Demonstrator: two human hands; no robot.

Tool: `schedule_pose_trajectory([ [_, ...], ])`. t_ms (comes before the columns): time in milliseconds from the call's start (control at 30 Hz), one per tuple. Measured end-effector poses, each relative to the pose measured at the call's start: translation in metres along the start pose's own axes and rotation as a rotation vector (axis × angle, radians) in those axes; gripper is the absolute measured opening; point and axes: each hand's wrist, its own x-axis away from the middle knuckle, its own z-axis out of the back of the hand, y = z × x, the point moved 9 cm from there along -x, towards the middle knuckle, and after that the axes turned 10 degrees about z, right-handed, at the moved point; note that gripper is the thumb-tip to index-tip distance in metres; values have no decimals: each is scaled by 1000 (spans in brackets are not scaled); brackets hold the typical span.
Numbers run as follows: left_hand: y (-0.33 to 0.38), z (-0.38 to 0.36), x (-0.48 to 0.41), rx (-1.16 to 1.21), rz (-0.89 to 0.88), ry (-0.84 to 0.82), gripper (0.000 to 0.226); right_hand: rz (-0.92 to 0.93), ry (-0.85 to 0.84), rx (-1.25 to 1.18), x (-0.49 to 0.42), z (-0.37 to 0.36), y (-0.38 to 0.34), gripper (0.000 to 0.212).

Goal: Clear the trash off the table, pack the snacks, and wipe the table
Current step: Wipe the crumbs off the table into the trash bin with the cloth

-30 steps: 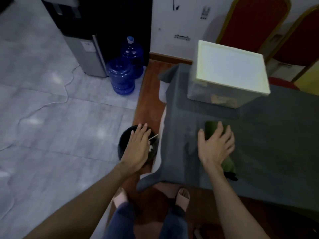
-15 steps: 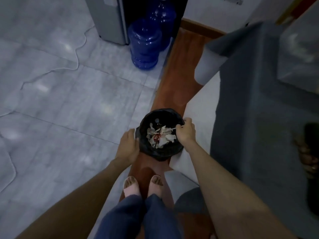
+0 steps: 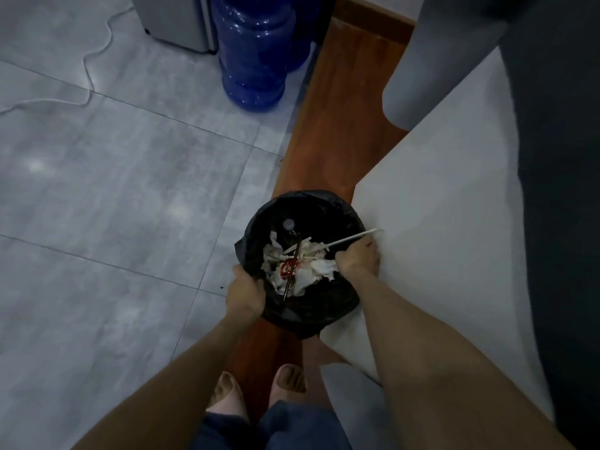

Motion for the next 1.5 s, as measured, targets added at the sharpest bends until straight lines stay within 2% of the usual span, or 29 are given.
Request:
schedule_pose_trajectory([
  [167, -8, 9, -8, 121, 37, 5, 19, -82, -31, -14, -3, 5, 2, 72],
  [267, -15, 30, -2, 145, 46, 17, 20, -50, -54, 21, 13, 5, -9, 67],
  [367, -23, 67, 24, 153, 67, 64, 20, -20, -11, -50, 47, 24, -33, 66],
  [567, 9, 168, 127, 282, 67, 124, 20, 37, 9, -214, 128, 116, -99, 62],
  [733, 61, 243, 228, 398, 4, 29, 14, 147, -4, -267, 202, 226, -150, 62],
  [900, 95, 283, 302, 435, -55, -55, 17, 221, -37, -364, 254, 310, -160, 55],
  [1000, 115, 285, 333, 457, -88, -64, 17, 309, -41, -398, 275, 349, -145, 43],
  [1067, 125, 279, 345, 465, -89, -69, 18, 352, 3, -398, 281, 372, -122, 49],
  [1167, 135, 267, 351, 479, -85, -59, 19, 313, 353, -262, 290, 428, -61, 51],
  [1267, 140, 253, 349, 478, -74, -37, 21, 111, 612, -41, 301, 466, 11, 52],
  [1333, 141, 244, 346, 482, -74, -23, 21, 10, 621, 34, 300, 473, 45, 56],
  [1400, 140, 235, 342, 479, -79, -19, 20, -22, 558, 63, 289, 468, 65, 58],
  [1500, 139, 223, 338, 485, -81, -26, 21, -50, 531, 54, 277, 460, 79, 51],
])
